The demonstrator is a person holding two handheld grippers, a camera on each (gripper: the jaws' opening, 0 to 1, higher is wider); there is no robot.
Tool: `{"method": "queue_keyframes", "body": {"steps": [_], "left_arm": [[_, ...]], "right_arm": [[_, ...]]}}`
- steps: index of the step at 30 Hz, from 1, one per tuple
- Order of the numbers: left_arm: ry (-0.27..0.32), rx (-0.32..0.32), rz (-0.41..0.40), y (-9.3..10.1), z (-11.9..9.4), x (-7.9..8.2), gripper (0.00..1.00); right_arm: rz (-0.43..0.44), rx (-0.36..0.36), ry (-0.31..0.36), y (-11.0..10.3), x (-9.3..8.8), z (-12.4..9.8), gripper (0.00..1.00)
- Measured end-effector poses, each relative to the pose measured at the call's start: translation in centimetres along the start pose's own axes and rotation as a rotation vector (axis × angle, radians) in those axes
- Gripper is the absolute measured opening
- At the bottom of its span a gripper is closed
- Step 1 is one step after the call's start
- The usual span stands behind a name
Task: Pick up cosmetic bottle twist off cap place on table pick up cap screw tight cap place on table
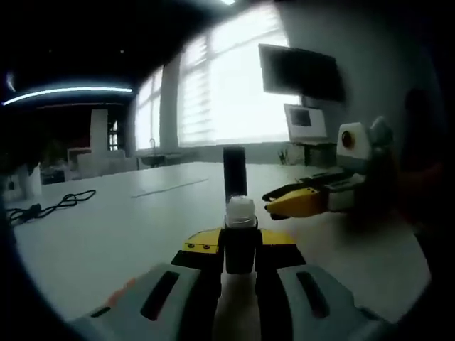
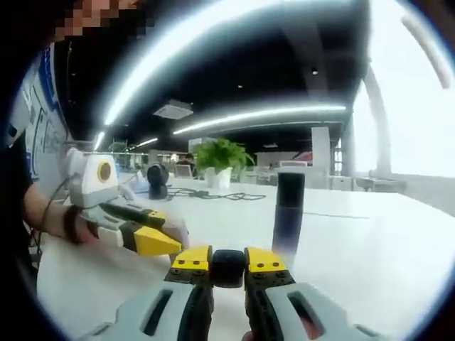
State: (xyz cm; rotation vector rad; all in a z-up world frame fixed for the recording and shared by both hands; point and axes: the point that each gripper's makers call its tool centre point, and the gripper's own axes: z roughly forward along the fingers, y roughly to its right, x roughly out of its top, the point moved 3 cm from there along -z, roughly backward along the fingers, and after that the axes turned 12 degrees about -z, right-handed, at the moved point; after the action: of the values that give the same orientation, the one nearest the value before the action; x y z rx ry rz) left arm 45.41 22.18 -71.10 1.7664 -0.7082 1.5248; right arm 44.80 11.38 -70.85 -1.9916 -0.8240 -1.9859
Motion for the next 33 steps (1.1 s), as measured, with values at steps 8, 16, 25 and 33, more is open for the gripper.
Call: {"method": "queue_keyframes", "body": {"steps": [8,16,25,33], "left_arm": [[-0.028,0.032,0.013,-0.5,0.3,-0.43,0.07],[-0.025,0.035,0.028,-0.38,0.03,-0.32,0.07],[-0.025,0.03,0.005,-0.61,0.01,-0.32,0.09],[-0.022,0.03,0.001,-0.77,0.02,-0.39,0.13]], "right_arm": [[-0.018,0.022,-0.051,-0.34,-0.54,0.56,0.11],[-0.011,0.01,-0.04,-0.23,-0.3,0.36,0.11],[-0.011,0.016,-0.045,-0.56,-0.25,0.28,0.11],[-0.004,0.015,-0.052,-0.69,-0.3,0.25,0.11]]}}
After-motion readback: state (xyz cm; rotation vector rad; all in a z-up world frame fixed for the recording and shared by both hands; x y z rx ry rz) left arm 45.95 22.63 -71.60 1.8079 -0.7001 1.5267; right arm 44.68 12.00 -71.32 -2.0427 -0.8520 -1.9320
